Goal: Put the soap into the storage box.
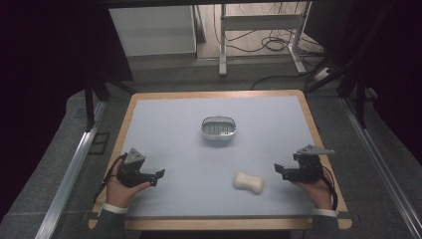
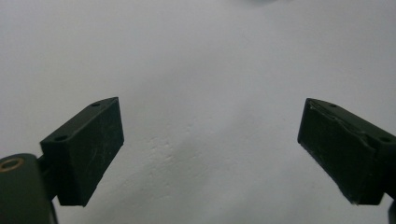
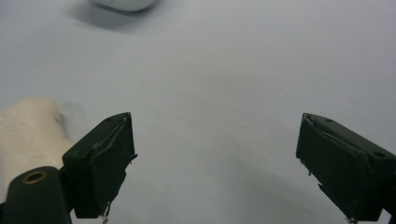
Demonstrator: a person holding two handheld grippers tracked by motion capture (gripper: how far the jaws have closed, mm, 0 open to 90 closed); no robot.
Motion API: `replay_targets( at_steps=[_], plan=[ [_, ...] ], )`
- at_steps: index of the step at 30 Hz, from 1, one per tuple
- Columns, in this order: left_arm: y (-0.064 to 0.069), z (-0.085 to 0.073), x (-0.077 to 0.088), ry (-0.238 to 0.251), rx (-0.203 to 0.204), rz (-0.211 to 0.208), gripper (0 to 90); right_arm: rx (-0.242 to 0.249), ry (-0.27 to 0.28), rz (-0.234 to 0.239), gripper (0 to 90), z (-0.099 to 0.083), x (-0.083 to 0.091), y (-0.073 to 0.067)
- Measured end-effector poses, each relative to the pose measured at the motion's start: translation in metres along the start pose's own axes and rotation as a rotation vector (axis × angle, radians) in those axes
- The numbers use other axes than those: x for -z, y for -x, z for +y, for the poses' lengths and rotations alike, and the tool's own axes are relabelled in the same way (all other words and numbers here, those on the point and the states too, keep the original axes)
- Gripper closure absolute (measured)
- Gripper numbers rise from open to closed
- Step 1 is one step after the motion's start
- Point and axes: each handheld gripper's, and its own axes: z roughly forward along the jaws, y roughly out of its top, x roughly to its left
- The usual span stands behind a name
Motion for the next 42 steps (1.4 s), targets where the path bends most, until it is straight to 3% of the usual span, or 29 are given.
replay_targets(
  at_steps=[3, 6, 11, 15, 27, 32, 37, 42],
  plan=[
    [0.001, -0.001, -0.002, 0.002, -0.007, 0.008, 8.5, 0.008, -0.010, -0.026, 11.1, -0.002, -0.001, 0.002],
    [0.001, -0.002, -0.002, 0.002, -0.005, 0.027, 8.1, 0.017, 0.005, -0.005, 11.1, -0.004, 0.002, 0.004],
    [0.002, -0.003, 0.001, 0.008, -0.003, -0.008, 9.8, 0.027, 0.016, -0.019, 12.0, -0.003, 0.006, 0.004],
    [0.003, -0.005, -0.004, 0.003, -0.019, 0.017, 10.2, 0.032, 0.009, -0.034, 13.1, -0.003, 0.006, 0.003],
    [0.005, -0.005, -0.001, 0.001, -0.032, -0.010, 12.4, 0.051, 0.023, -0.056, 16.2, 0.002, 0.015, 0.001],
    [0.003, -0.005, 0.002, 0.004, -0.026, -0.011, 11.8, 0.075, -0.005, -0.057, 16.7, 0.006, 0.015, -0.002],
    [0.002, -0.005, 0.003, 0.007, -0.019, -0.025, 11.3, 0.080, 0.001, -0.042, 17.1, 0.010, 0.018, -0.005],
    [0.005, -0.005, 0.005, -0.006, -0.035, -0.027, 11.6, 0.082, -0.030, -0.047, 17.4, 0.014, 0.017, -0.010]
  ],
)
